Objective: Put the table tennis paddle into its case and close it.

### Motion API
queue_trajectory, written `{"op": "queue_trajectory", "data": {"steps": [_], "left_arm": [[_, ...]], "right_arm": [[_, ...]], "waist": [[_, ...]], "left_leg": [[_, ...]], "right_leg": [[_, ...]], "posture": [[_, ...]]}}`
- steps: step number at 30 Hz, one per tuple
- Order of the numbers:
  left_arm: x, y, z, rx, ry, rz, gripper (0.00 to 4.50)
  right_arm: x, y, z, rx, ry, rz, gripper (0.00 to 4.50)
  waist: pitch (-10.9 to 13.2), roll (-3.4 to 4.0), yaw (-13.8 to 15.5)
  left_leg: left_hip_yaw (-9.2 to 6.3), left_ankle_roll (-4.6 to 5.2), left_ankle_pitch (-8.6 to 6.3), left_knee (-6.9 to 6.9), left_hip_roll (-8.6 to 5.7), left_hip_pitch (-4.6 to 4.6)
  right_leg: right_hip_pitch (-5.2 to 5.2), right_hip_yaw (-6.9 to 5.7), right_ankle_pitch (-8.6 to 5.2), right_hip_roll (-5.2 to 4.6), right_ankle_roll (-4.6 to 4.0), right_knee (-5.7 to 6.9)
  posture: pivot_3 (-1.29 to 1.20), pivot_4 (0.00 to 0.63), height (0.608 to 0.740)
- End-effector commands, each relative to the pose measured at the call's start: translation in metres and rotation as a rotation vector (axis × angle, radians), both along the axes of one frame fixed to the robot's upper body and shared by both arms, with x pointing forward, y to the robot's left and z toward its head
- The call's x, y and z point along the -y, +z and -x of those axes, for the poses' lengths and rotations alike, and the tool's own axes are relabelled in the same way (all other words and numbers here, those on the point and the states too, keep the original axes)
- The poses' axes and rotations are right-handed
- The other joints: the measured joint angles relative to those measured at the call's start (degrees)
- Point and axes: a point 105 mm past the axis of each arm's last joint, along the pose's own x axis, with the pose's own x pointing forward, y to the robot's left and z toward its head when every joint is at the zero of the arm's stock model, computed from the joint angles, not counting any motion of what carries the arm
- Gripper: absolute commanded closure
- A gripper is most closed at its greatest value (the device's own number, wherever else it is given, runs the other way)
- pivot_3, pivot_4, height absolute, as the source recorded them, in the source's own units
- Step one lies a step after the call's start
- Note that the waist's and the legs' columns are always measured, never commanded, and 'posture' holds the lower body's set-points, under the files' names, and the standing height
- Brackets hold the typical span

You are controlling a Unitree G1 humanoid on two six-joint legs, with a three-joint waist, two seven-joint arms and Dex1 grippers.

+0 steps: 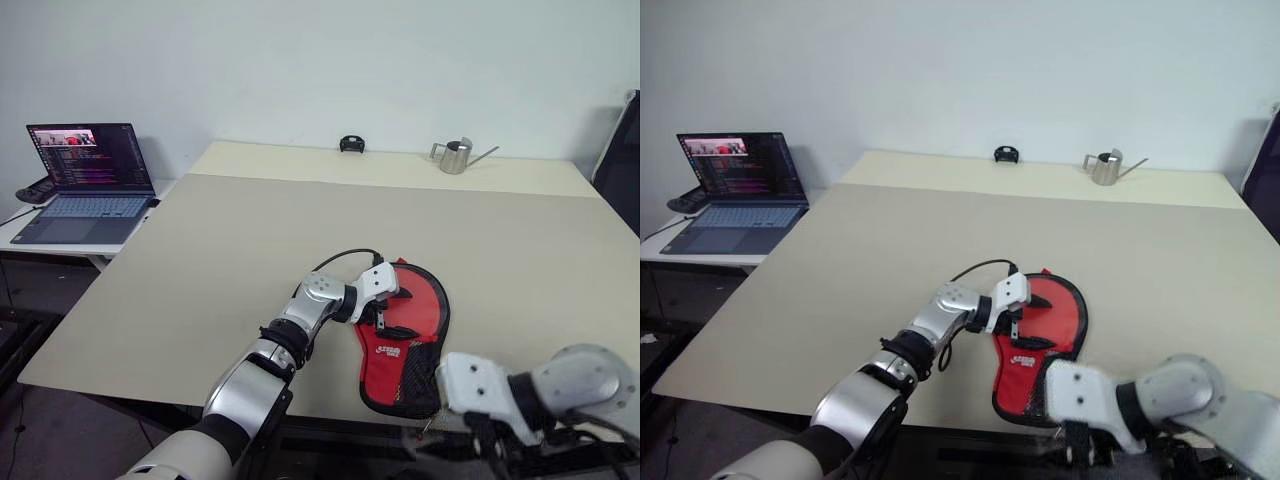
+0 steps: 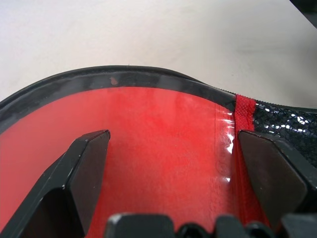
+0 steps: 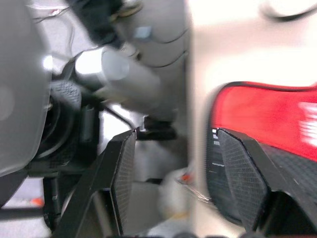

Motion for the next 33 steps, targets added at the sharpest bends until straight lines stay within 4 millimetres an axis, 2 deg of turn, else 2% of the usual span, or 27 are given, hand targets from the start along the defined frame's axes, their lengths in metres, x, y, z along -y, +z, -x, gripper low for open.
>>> {"op": "queue_trajectory", "data": {"steps": [1, 5, 9, 14, 18, 21, 23, 26, 28, 33], "left_arm": [[0.002, -0.023, 0.01, -0.061, -0.008, -0.055, 0.0], [0.003, -0.013, 0.008, -0.052, -0.007, -0.006, 0.0], [-0.002, 0.01, 0.003, -0.011, -0.015, 0.073, 0.0], [-0.018, 0.042, 0.003, 0.07, -0.016, 0.147, 0.0], [-0.031, 0.062, 0.004, 0.128, 0.024, 0.184, 0.0], [-0.056, 0.081, 0.008, 0.17, 0.089, 0.222, 0.0], [-0.069, 0.089, 0.01, 0.179, 0.14, 0.237, 0.0], [-0.098, 0.099, 0.008, 0.175, 0.277, 0.27, 0.0], [-0.12, 0.1, 0.01, 0.17, 0.373, 0.285, 0.0], [-0.151, 0.092, 0.022, 0.163, 0.521, 0.264, 0.0]], "right_arm": [[0.004, 0.021, -0.009, 0.028, -0.047, -0.071, 1.67], [0.011, 0.027, -0.024, 0.061, -0.117, -0.114, 1.67], [0.025, 0.031, -0.054, 0.149, -0.217, -0.156, 1.67], [0.051, 0.033, -0.098, 0.251, -0.366, -0.198, 1.67], [0.06, 0.036, -0.117, 0.306, -0.389, -0.232, 1.67], [0.066, 0.037, -0.13, 0.323, -0.384, -0.27, 1.67], [0.071, 0.036, -0.136, 0.312, -0.384, -0.3, 1.67], [0.08, 0.037, -0.148, 0.29, -0.401, -0.358, 1.67], [0.086, 0.035, -0.155, 0.291, -0.403, -0.361, 1.67], [0.108, 0.035, -0.168, 0.285, -0.422, -0.352, 1.67]], "waist": [[0.0, 0.0, 0.01], [0.01, -0.01, 0.01], [0.03, 0.0, -0.15], [0.12, 0.07, -0.54], [0.15, 0.12, -1.1], [0.16, 0.14, -1.43], [0.19, 0.17, -1.65], [0.21, 0.21, -1.67], [0.24, 0.26, -1.7], [0.28, 0.33, -1.63]], "left_leg": [[0.0, 0.01, 0.0, 0.0, 0.0, 0.0], [0.01, 0.05, -0.03, 0.0, -0.01, -0.01], [0.05, 0.06, -0.03, -0.01, -0.01, -0.05], [0.13, 0.06, -0.03, -0.02, 0.02, -0.29], [0.16, 0.01, 0.01, 0.0, 0.05, -0.62], [0.16, 0.01, 0.01, 0.0, 0.04, -0.66], [0.19, 0.0, 0.01, 0.0, 0.04, -0.66], [0.19, 0.01, 0.01, 0.0, 0.06, -0.62], [0.18, 0.02, 0.0, 0.0, 0.07, -0.6], [0.22, 0.0, 0.01, -0.01, 0.07, -0.61]], "right_leg": [[0.0, 0.0, 0.0, 0.0, 0.0, 0.0], [-0.01, 0.01, 0.0, -0.01, 0.0, -0.02], [-0.08, 0.06, 0.0, -0.01, 0.0, 0.01], [-0.39, 0.15, 0.01, 0.02, -0.02, 0.09], [-0.75, 0.2, 0.02, 0.04, -0.05, 0.18], [-0.75, 0.21, 0.02, 0.02, -0.05, 0.14], [-0.76, 0.25, 0.02, 0.02, -0.05, 0.11], [-0.75, 0.25, 0.02, 0.03, -0.06, 0.15], [-0.75, 0.26, 0.03, 0.03, -0.06, 0.16], [-0.75, 0.28, 0.03, 0.01, -0.07, 0.11]], "posture": [[0.0, 0.15, 0.74], [0.0, 0.15, 0.74], [0.0, 0.15, 0.74], [0.0, 0.15, 0.74], [0.0, 0.15, 0.74], [0.0, 0.15, 0.74], [0.0, 0.15, 0.74], [0.0, 0.15, 0.74], [0.0, 0.15, 0.74], [0.0, 0.15, 0.74]]}}
